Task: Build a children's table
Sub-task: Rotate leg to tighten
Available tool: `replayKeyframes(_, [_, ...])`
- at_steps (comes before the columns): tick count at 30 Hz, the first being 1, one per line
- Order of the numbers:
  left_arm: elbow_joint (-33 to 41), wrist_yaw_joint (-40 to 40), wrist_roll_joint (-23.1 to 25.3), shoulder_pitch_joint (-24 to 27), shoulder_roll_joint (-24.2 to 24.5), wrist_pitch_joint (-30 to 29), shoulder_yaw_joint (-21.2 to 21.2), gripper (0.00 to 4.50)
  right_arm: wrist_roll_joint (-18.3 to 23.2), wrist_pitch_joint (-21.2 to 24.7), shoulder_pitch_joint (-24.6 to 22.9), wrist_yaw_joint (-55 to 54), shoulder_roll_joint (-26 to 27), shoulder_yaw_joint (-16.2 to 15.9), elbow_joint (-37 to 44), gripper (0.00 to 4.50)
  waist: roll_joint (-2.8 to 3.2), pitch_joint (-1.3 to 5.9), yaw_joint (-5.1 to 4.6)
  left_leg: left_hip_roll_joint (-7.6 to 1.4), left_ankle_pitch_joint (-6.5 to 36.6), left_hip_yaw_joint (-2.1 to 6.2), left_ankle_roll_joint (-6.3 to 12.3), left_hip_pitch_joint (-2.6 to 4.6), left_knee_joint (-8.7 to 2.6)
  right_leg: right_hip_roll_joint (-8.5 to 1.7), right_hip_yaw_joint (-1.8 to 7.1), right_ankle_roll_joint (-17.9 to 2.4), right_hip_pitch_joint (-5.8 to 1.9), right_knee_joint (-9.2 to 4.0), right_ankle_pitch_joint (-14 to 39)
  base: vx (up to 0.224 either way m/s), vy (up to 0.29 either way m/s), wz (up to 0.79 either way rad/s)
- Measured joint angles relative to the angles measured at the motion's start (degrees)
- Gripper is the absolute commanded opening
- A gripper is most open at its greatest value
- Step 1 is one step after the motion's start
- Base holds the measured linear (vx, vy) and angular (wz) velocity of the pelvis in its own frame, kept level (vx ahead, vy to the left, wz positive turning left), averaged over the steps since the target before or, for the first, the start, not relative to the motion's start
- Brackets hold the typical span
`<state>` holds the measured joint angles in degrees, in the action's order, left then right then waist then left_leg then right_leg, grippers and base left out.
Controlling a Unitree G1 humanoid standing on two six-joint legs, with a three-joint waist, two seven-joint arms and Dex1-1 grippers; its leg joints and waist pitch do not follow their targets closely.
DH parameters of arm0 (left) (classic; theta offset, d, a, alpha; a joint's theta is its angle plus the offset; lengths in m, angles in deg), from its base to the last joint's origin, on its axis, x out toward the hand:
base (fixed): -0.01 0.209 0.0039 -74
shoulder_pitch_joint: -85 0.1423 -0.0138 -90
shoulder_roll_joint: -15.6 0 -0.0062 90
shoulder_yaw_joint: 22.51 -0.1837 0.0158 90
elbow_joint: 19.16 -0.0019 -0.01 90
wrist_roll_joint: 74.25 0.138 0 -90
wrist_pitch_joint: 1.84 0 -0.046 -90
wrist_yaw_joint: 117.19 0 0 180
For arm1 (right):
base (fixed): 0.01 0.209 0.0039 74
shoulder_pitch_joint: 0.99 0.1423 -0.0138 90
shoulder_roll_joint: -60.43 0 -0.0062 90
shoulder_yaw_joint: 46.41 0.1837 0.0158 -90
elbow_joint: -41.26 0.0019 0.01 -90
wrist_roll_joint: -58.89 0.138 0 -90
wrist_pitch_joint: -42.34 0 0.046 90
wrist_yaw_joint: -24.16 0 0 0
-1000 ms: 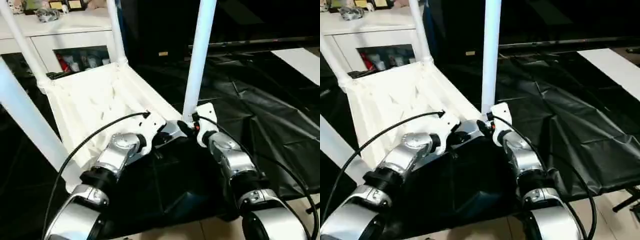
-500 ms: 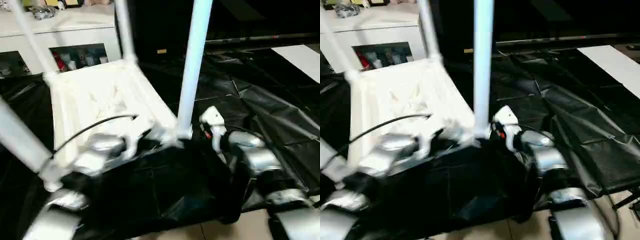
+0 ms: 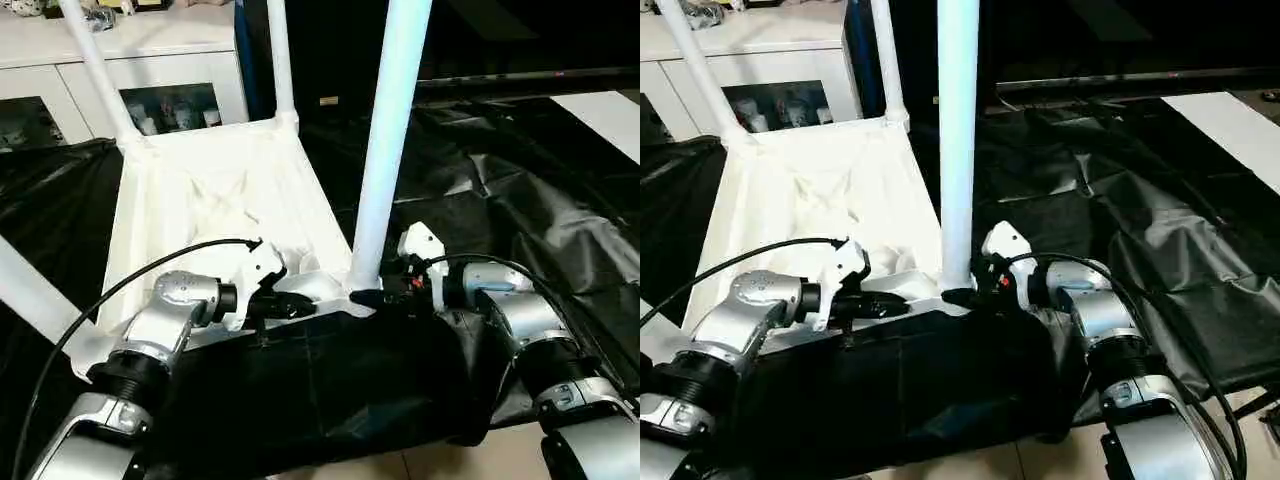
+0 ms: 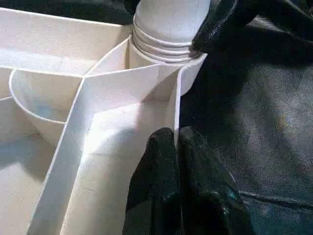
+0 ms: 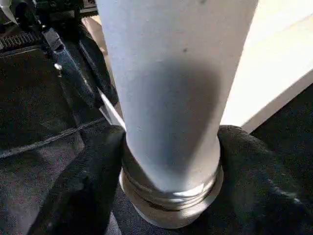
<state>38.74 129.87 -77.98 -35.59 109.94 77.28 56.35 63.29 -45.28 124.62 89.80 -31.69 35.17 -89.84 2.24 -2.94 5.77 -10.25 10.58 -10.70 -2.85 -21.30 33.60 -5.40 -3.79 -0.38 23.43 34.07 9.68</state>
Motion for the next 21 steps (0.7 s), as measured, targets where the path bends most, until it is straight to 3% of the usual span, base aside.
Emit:
replayKeyframes(7, [-0.1,-3.0,0.2,0.1,-1.1,0.1,0.2,0.0,-0.3,0.3,-0.2,-4.5,1.9,0.6,-0.4,2.68,-0.02,0.01,-0.33,0.0,0.0,-0.02,-0.01,0.11,0.0,0.0,0.02,0.0,-0.05,0.06,0.0,0.0,0.0,0.0])
replayKeyframes(14, [-6.9,-20.0,4.0,-4.9,-9.4,-1.1,1.2,0.0,-0.7,3.8,1.5,-31.0,10.4,6.7,-5.1,2.67,-0.05,0.12,-1.34,0.06,0.0,-0.03,-0.05,0.6,-0.02,-0.01,0.09,0.1,-0.38,0.02,0.0,0.0,0.0,0.0])
replayKeyframes(21, [-11.7,-30.7,6.0,-8.3,-15.6,-1.4,1.4,0.0,-3.0,4.0,3.9,-46.0,14.3,8.7,-7.6,2.66,0.15,0.25,-1.34,0.24,0.0,0.04,-0.04,0.69,-0.07,-0.08,0.15,0.1,-0.64,-0.29,0.1,0.0,0.0,0.0])
